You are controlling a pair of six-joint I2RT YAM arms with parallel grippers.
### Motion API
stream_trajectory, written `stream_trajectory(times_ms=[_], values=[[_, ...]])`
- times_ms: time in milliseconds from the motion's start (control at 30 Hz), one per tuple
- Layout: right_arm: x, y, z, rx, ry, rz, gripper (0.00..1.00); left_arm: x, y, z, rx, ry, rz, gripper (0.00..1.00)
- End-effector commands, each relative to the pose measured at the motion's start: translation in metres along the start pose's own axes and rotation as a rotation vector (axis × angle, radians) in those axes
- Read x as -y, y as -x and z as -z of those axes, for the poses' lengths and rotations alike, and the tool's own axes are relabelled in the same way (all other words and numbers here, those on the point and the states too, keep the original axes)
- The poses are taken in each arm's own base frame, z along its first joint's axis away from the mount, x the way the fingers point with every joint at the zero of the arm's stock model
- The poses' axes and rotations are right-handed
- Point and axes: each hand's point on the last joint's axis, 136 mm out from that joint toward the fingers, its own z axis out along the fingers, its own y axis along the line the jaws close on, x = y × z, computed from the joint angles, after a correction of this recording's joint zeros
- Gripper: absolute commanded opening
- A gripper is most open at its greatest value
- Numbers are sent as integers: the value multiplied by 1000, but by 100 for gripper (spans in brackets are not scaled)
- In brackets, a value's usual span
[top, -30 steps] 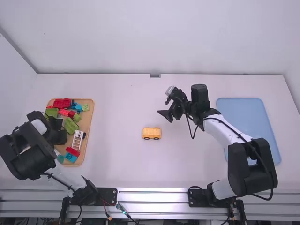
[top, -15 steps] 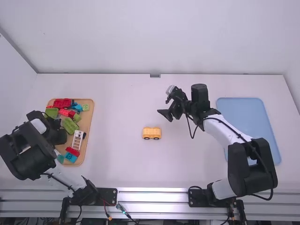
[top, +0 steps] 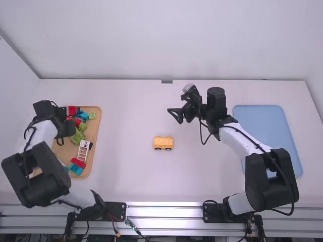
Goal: Assemble lego blocks to make yellow taxi
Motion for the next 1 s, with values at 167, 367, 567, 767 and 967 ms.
stream_trajectory(times_ms=[167,367,567,767,967], values=[[-5,46,-4,84,75,-125,99,116,38,61,294,-166,-282,2],[-8,47,-27,102,234,-228,97,217,41,100,465,-446,-499,2],[-8,36,-50,134,327,-294,95,282,30,123,570,-723,-602,2],[-18,31,-63,135,358,-308,94,303,29,118,637,-751,-574,2],[-35,36,-74,146,360,-278,95,323,26,110,639,-789,-529,2]])
